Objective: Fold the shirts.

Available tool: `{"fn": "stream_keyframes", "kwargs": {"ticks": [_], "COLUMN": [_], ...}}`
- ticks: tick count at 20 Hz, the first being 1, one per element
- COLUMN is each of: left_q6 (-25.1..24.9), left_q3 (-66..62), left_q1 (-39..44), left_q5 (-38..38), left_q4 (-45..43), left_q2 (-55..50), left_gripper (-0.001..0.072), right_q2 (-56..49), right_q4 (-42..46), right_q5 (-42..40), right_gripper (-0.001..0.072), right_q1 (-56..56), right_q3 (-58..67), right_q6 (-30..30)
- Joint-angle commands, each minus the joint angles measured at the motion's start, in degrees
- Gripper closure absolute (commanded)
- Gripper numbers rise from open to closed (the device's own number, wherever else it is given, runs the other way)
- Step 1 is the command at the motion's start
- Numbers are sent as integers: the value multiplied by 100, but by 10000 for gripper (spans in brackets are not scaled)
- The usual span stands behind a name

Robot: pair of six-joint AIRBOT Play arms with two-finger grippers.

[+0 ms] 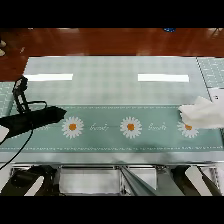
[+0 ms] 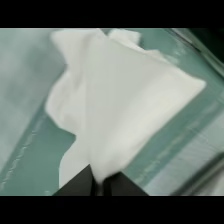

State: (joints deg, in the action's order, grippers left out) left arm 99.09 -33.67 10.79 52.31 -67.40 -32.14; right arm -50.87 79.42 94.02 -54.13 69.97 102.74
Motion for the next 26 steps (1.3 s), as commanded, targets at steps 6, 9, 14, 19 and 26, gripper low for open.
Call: {"fn": "stream_keyframes", "kwargs": {"ticks": [6, 9, 14, 19, 26], "left_q6": [-107, -184, -994, -1287, -640], "left_q3": [0, -94, -2159, -4968, -4264], "left_q1": [-7, -11, -7, 337, 382], "left_q5": [-732, -1274, -1088, 778, 1845], "left_q4": [-28, -26, -26, -533, -1211], "left_q2": [-227, -643, -1827, -3753, -4776], "left_gripper": [687, 687, 687, 688, 687], "right_q2": [914, 914, 291, -1451, -3254], "right_q4": [1792, 911, -3969, -3051, 1233], "right_q5": [92, -564, -2479, -2968, -1799], "right_gripper": [301, 314, 690, 690, 689], "right_q1": [-1217, -1217, 4, 4769, 6642], "right_q3": [-1814, -1735, -1115, 398, 892], "right_q6": [-35, -26, -1346, -1930, -337]}}
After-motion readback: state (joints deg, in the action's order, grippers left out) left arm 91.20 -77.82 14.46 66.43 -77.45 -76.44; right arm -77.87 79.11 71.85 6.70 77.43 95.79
